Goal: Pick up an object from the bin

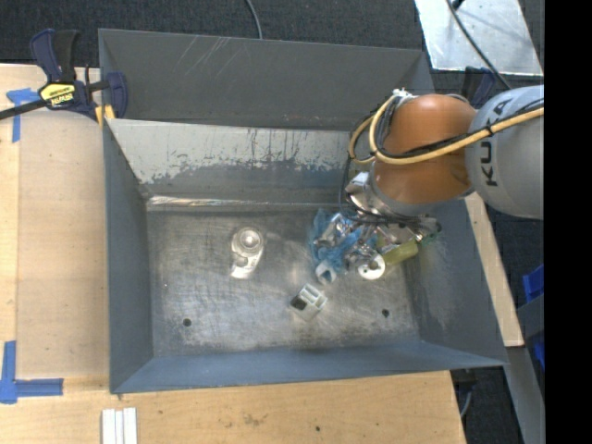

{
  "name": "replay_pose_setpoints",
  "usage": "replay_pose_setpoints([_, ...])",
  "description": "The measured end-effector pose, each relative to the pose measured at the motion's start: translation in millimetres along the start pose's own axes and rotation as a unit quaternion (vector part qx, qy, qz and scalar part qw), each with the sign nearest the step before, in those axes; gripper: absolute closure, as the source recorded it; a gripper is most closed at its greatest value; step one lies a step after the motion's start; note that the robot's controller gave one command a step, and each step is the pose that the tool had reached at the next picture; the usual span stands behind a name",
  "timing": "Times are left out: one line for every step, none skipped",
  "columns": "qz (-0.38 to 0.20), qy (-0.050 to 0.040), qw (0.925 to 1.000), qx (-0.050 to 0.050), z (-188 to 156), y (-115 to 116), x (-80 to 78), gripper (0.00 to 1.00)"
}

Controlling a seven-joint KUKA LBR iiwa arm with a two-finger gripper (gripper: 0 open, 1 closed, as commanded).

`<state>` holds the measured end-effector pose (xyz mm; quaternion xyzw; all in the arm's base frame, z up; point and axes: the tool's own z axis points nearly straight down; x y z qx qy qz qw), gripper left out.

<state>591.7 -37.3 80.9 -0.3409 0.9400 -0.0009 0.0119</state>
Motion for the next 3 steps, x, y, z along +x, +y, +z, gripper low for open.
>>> replay_pose_setpoints([0.000,0.0003,1.0000,0.000,0,0,0.1,1.00])
replay_pose_setpoints([0.000,0.0004,1.0000,0.000,0,0,0.1,1.00])
replay_pose_setpoints([0.006,0.0074,1.0000,-0.002,-165,-7,-7.5,1.00])
